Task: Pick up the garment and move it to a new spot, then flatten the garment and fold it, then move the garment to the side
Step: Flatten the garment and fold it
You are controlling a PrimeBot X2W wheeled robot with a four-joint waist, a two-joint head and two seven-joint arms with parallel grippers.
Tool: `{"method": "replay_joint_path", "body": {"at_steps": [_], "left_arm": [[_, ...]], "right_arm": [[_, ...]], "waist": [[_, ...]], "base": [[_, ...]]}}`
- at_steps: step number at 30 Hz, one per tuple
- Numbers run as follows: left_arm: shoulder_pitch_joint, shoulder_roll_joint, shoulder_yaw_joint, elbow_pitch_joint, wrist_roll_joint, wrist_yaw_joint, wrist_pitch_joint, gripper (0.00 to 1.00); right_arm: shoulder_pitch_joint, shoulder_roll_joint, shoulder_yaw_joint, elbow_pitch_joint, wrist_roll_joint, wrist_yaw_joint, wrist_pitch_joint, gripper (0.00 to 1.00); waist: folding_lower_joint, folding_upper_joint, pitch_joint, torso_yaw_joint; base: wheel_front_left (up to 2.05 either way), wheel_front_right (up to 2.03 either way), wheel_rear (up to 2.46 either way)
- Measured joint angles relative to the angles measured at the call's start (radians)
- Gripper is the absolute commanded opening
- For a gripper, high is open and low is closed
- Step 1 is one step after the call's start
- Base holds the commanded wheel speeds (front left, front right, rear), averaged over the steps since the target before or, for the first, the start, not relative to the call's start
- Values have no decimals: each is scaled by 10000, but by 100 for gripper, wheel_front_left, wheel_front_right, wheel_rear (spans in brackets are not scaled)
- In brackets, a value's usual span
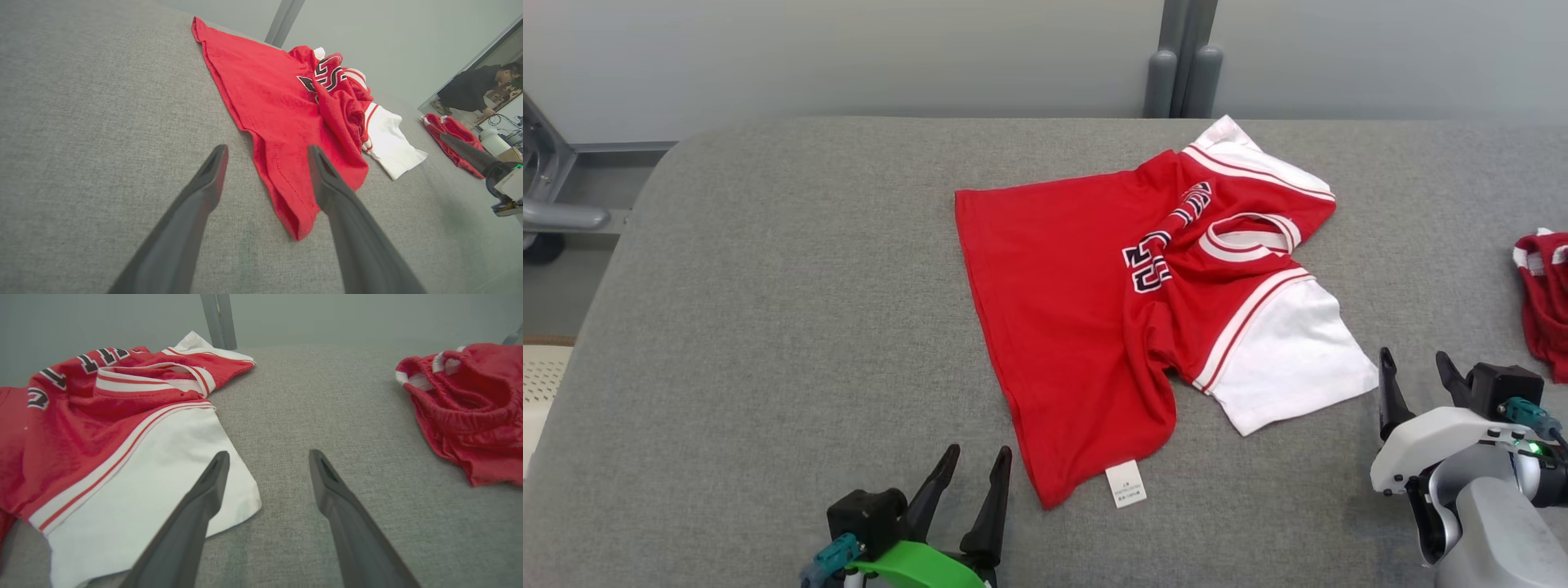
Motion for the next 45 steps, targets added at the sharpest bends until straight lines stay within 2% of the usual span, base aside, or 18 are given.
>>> {"method": "replay_joint_path", "body": {"at_steps": [4,9,15,23,34,45], "left_arm": [[-133,-2,-221,52,-12,0,0,100],[-145,-2,-31,159,17,0,0,100],[342,0,792,167,418,0,0,100],[819,0,2084,-104,1333,6,0,100],[1412,0,3237,-606,2452,577,0,100],[1849,-2,3914,-911,3394,849,0,100]], "right_arm": [[-53,27,-29,77,-65,0,0,100],[-70,213,44,27,-163,0,0,100],[370,491,295,-489,-198,0,-4,100],[1085,650,750,-1820,-366,0,-6,100],[2066,792,955,-2924,-178,0,-4,100],[2597,846,1195,-3423,-113,0,-6,100]], "waist": [[0,0,164,-115],[0,0,117,-204],[0,0,-369,-400],[0,0,-875,-895],[0,0,-1467,-1152],[0,-1,-1702,-1152]], "base": [[0,0,0],[0,0,0],[0,0,0],[0,0,0],[0,0,0],[0,0,0]]}}
